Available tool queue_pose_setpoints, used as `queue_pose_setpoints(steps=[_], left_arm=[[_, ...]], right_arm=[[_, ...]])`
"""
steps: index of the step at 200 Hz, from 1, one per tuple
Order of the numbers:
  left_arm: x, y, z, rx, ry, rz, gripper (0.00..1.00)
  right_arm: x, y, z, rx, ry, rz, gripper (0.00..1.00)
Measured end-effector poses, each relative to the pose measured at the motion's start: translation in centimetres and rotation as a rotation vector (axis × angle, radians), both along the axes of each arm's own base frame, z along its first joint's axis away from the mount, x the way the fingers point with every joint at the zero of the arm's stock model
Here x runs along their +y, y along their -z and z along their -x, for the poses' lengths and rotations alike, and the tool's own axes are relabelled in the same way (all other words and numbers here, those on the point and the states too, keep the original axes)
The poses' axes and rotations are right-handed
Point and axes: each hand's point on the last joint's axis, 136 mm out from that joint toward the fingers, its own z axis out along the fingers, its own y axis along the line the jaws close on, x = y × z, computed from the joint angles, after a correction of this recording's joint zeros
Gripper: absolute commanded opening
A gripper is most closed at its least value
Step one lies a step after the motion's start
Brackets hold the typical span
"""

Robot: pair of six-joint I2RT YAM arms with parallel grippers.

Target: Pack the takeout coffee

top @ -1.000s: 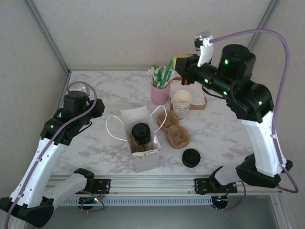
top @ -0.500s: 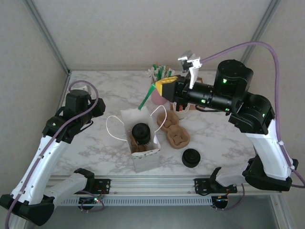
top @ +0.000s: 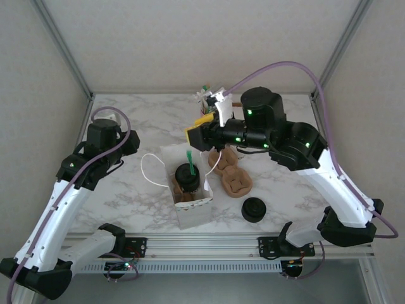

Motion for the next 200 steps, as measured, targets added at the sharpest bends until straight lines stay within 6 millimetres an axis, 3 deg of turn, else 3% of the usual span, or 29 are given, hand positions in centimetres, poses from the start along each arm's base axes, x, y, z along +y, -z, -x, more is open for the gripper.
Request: queue_pose_setpoints(steps=[26,56,88,117,158,200], left_arm=[[0.0,0.0,0.0,0.000,0.000,0.000,0.40],[0.0,0.1,-0.1,0.004,0.000,-0.001,0.40],[-0.1,0.3,-0.3,0.011,0.000,-0.005,0.40],[0.0,0.5,-0.4,0.013,-0.006,-0.016,0.41],[0.1,0.5,-0.6,0.009,-0.009,-0.025,0.41],[0.0,1.1,-1.0,0.028,-0.010,-0.035,0.41]], right_arm=[[-0.3,0.8,-2.1,-0.048,0.099,0.051,0.59],[-2.9,0.9,-6.1,-0.160,0.309,0.132,0.61],[-8.6,1.3,-13.5,-0.177,0.586,0.186,0.63],[-14.4,3.2,-19.8,-0.131,0.793,0.235,0.64],[-20.7,9.9,-28.2,0.061,0.952,0.299,0.66],[-26.5,20.4,-35.0,0.362,1.033,0.334,0.71]])
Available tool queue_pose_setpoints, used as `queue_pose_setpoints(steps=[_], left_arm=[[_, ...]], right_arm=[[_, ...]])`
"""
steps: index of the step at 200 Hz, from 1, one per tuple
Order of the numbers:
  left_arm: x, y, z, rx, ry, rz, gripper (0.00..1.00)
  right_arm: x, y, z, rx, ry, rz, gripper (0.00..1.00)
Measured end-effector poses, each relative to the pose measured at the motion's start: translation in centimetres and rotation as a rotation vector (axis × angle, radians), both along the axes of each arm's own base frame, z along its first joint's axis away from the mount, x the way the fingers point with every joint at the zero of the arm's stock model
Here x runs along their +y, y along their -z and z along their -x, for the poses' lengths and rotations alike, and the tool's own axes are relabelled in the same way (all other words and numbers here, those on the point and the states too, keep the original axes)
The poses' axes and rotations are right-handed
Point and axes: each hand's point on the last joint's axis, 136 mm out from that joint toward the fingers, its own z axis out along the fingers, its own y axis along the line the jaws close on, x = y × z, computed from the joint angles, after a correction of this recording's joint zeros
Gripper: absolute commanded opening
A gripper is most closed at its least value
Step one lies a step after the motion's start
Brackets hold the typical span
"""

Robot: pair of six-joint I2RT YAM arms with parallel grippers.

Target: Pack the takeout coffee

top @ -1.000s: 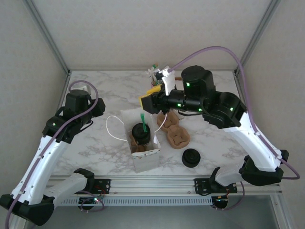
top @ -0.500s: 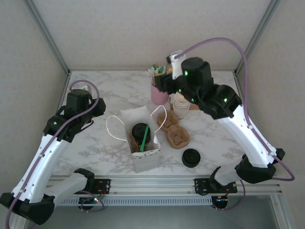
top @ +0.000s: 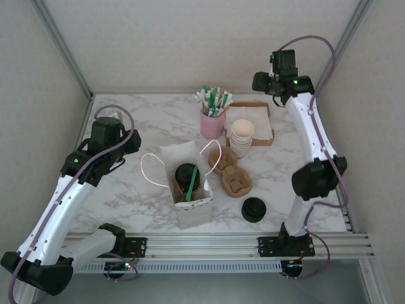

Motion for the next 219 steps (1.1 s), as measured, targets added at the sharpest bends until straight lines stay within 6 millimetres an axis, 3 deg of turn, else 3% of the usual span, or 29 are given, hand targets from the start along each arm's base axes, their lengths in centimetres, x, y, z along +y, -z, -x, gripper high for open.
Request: queue_pose_setpoints(steps=[32,47,64,107,127,170,219], left_arm=[[0.0,0.1,0.0,0.001,-0.001,-0.001,0.41],[0.0,0.3,0.0,0.004,-0.001,-0.002,0.41],[0.0,0.4,-0.1,0.009,-0.001,-0.004,0.41],[0.1,0.9,-0.1,0.020,-0.004,-0.011,0.41],[0.1,1.0,-0.1,0.020,-0.004,-0.011,0.41],[0.1,1.2,-0.1,0.024,-0.007,-0.015,0.41],[0.2,1.3,-0.1,0.025,-0.010,-0.017,0.41]], right_arm=[[-2.5,8.4,-2.1,0.196,0.059,-0.066,0.72],[-2.5,11.9,-1.9,0.287,0.067,-0.084,0.72],[-1.9,14.6,-1.4,0.360,0.058,-0.103,0.72],[-0.4,16.2,-0.5,0.414,0.035,-0.110,0.72],[0.1,17.9,0.5,0.460,0.029,-0.096,0.72],[0.3,20.3,2.2,0.529,0.032,-0.056,0.72],[0.5,22.2,3.1,0.564,0.037,-0.055,0.55]])
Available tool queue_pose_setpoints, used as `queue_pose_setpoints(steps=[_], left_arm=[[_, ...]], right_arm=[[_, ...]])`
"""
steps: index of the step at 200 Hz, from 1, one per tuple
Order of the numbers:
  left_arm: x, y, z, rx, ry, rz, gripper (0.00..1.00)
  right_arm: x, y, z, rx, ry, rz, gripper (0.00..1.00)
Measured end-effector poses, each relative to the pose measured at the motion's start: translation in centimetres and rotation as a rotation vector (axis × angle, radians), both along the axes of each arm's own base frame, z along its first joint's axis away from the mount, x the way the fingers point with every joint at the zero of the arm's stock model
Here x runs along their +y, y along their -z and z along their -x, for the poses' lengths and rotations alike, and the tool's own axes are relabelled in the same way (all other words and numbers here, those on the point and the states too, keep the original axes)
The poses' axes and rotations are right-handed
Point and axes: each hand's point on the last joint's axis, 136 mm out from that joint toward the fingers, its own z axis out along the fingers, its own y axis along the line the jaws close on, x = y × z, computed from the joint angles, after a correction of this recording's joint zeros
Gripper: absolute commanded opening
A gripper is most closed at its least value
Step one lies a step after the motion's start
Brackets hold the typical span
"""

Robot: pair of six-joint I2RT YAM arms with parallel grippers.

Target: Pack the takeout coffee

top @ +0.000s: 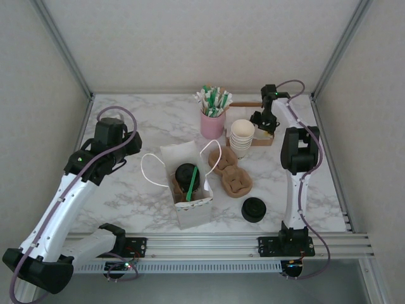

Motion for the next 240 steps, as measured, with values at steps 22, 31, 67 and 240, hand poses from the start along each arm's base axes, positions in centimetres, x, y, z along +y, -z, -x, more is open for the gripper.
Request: queue_pose_setpoints(steps=[22,31,67,240], left_arm=[[0.0,0.2,0.0,0.004,0.000,-0.001,0.41],[0.0,0.2,0.0,0.004,0.000,-0.001,0.41],[0.0,0.2,0.0,0.003,0.000,-0.001,0.41],[0.4,-0.6,0.4,-0.028,-0.009,0.003,0.42]], right_arm=[[0.3,-0.1,-0.2,-0.010,0.000,-0.007,0.43],[0.4,-0.1,-0.4,-0.016,0.005,-0.009,0.38],[0.6,-0.2,-0.7,-0.032,0.017,-0.023,0.18],[-1.2,-21.6,0.3,-0.529,0.081,-0.024,0.00]])
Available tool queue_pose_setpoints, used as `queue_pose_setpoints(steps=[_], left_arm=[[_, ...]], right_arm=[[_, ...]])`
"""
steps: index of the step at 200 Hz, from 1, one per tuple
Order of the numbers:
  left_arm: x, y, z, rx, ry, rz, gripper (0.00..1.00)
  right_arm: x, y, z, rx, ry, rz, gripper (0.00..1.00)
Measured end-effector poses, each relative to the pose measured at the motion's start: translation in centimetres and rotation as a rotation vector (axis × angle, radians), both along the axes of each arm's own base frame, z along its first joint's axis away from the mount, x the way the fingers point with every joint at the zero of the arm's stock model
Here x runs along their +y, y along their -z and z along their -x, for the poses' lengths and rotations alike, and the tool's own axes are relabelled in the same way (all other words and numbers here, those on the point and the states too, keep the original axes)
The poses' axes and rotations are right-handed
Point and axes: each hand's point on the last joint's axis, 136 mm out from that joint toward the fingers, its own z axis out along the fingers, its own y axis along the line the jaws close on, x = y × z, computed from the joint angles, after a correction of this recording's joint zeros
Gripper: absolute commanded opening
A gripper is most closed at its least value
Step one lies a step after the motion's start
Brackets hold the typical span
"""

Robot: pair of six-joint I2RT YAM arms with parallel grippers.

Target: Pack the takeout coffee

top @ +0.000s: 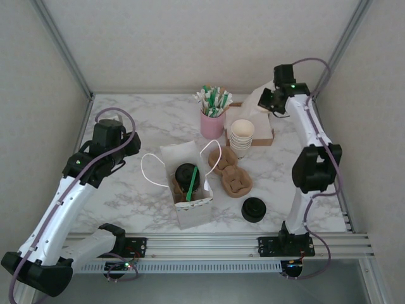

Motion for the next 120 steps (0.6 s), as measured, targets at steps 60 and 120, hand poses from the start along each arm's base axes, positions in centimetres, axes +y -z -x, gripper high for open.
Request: queue_pose_setpoints(steps=[60,120], left_arm=[[0.1,-0.3,0.1,-0.010,-0.002,0.001,0.42],[0.2,-0.7,0.4,-0.025,-0.002,0.007,0.42]], right_arm=[[0.5,-9.5,3.8,-0.219,-0.012,-0.015,0.00],[8.0,-15.8,10.0,-0.358,-0.234,-0.048,0.00]])
